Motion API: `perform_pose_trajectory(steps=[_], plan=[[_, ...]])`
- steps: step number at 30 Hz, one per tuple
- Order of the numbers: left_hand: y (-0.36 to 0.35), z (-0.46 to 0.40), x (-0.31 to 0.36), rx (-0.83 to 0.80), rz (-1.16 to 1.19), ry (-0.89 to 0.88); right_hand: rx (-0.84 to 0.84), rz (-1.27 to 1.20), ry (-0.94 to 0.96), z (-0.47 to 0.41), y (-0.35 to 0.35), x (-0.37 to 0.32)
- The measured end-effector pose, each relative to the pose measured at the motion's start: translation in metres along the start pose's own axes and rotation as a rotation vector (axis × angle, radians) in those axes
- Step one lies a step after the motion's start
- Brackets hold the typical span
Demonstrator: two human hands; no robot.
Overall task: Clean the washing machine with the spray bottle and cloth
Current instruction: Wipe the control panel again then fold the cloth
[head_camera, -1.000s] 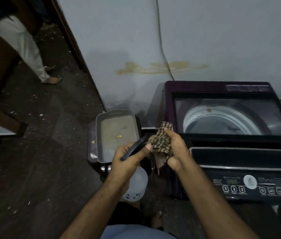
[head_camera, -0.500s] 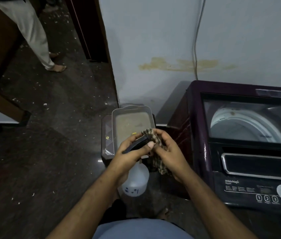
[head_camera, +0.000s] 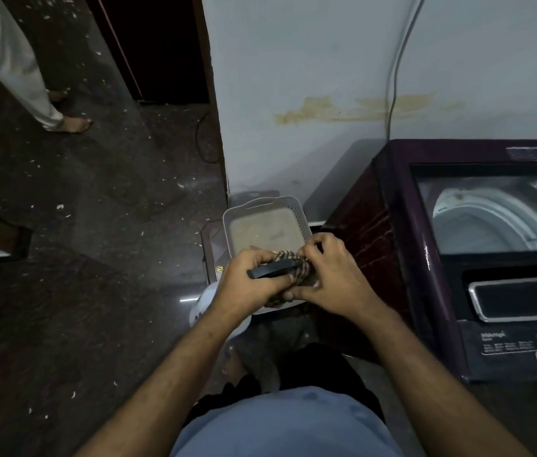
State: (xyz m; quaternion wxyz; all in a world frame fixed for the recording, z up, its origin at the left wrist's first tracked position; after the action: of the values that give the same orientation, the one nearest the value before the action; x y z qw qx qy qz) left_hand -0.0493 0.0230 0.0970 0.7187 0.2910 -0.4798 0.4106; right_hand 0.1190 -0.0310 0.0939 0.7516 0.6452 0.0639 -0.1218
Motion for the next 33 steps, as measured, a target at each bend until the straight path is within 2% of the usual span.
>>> perform_pose_trajectory(steps=[2, 6, 12, 17, 20, 24, 26, 30, 33], plan=[[0.007, -0.01, 0.0, 0.006, 0.0, 0.008, 0.013, -0.05, -0.019, -0.012, 0.0, 0.003], [0.014, -0.026, 0.0, 0.01, -0.039, -0.021, -0.066, -0.317, -0.17, -0.03, -0.013, 0.011], [0.012, -0.044, 0.003, 0.004, -0.246, -0.16, 0.065, -0.264, -0.255, -0.051, 0.001, 0.007], [0.004, -0.06, -0.01, -0.091, -0.189, -0.144, 0.078, -0.534, -0.219, -0.072, -0.01, 0.021], [-0.002, -0.067, -0.019, -0.104, -0.15, -0.133, 0.047, -0.577, -0.171, -0.079, -0.012, 0.029], [-0.019, -0.062, -0.032, -0.242, -0.113, -0.037, 0.046, -0.585, -0.225, -0.086, -0.015, 0.048], [-0.023, -0.061, -0.034, -0.21, -0.107, -0.019, 0.014, -0.551, -0.163, -0.089, -0.018, 0.052], [-0.011, -0.073, -0.029, -0.027, -0.042, -0.056, -0.096, -0.39, 0.04, -0.089, -0.014, 0.047], [-0.007, -0.077, -0.032, -0.027, -0.08, -0.071, -0.17, -0.232, 0.166, -0.087, -0.008, 0.041]])
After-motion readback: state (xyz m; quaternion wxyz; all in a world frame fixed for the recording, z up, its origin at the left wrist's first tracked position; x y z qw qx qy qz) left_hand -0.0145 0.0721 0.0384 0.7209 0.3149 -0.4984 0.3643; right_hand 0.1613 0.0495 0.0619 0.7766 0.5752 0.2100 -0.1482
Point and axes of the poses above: each hand's wrist, its own z-axis away from the middle knuckle, its own y-axis out of the back of the hand, x = y × z, the point moved 6 cm from there along -z, towards the middle knuckle, and after that the axes turned 12 degrees about z, right-handed, at the moved point
